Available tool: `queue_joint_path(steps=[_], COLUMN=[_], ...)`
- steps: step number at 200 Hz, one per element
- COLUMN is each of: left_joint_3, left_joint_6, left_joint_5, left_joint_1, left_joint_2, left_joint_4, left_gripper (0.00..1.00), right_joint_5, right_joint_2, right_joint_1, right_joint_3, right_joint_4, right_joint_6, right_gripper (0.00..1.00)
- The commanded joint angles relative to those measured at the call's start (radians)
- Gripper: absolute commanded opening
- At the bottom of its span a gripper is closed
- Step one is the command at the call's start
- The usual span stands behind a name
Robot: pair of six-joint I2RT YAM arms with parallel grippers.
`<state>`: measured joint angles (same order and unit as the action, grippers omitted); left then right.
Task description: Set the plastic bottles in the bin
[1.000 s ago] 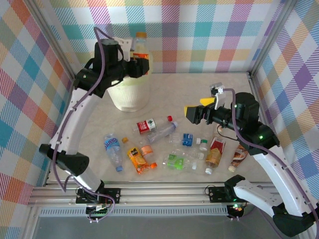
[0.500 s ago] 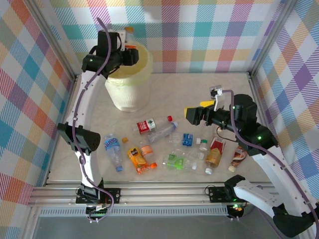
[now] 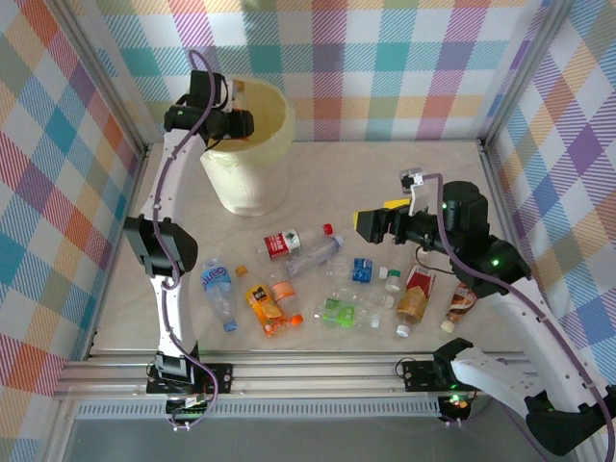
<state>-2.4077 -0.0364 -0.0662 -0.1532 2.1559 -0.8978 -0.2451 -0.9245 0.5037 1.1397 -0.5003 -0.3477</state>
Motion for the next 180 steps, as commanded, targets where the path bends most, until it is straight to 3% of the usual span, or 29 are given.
queue_joint_path(steps=[1,87,180], left_joint_3=[-0.034,-0.030,-0.031], left_joint_6=[-0.011,-0.058,-0.082], left_joint_5=[-0.007,-0.001,-0.036], left_joint_1=[0.015,0.027,0.028], left_joint_2=[0.017,0.059,0.014], left_joint_4=[-0.034,-0.087,-0.060], left_gripper=[0.55,0.58,0.75], right_joint_5=[-0.017,-0.020,-0.006], right_joint_2=[-0.001,0.005,0.006], right_joint_1=[0.004,0.004,0.004], right_joint_3=[0.004,-0.011,-0.032], right_joint_4=[-0.004,-0.009,-0.015], right_joint_6=[-0.024,-0.042,-0.062], right_gripper=[1.00,1.00,1.00])
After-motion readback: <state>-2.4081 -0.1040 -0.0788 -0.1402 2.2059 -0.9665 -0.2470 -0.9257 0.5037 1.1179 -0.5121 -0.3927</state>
